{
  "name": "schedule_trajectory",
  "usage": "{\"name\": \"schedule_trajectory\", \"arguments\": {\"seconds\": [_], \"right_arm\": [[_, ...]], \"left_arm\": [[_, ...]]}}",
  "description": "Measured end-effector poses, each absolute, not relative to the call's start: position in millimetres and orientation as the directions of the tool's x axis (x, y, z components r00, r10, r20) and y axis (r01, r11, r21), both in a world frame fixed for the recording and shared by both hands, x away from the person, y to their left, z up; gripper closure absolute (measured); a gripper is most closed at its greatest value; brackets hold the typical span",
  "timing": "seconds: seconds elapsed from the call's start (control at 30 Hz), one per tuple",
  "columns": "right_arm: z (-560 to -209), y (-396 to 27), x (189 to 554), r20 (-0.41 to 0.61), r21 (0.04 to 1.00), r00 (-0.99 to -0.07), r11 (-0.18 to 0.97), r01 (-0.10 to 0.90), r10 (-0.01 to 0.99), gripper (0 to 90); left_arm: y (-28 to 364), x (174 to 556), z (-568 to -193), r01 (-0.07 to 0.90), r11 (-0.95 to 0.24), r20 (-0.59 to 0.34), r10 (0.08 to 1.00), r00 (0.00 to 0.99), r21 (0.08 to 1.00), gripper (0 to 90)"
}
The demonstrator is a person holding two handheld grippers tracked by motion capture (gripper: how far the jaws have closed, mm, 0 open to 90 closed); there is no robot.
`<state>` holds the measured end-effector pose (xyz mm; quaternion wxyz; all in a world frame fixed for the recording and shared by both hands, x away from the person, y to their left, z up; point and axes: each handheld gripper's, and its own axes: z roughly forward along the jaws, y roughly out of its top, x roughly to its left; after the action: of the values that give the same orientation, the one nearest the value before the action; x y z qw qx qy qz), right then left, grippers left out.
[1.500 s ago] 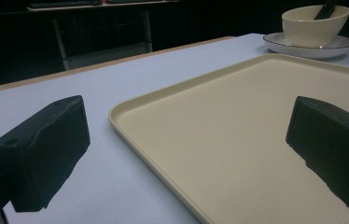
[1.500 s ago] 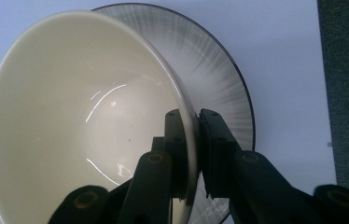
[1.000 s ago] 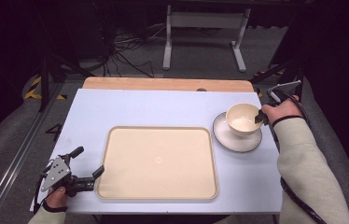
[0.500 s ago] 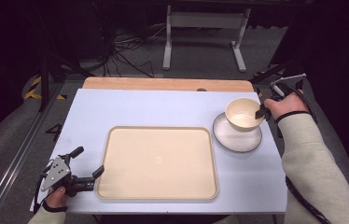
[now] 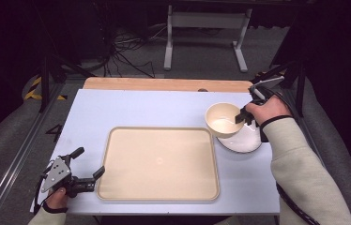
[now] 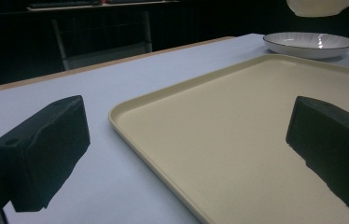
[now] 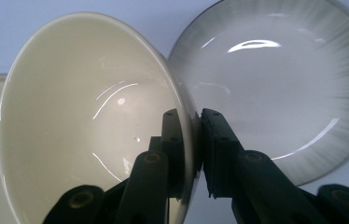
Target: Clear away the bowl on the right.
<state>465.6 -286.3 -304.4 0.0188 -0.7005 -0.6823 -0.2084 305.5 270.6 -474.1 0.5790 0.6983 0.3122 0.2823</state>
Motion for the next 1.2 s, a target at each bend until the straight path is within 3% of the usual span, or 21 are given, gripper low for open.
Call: {"name": "schedule_trajectory", "arguments": {"seconds": [0.4,1.2], "right_arm": [[-316.5,-221.5,461.4,0.362,0.260,-0.157,0.062,0.964,0.919,79.8],[-309.5,-137.9,448.2,0.394,0.314,-0.323,0.205,0.927,0.860,78.5]], "left_arm": [[270.4,305.2,-474.2,0.109,-0.133,0.031,0.761,0.647,0.985,0.2],[270.4,305.6,-474.2,0.109,-0.137,0.033,0.759,0.650,0.985,0.2]]}}
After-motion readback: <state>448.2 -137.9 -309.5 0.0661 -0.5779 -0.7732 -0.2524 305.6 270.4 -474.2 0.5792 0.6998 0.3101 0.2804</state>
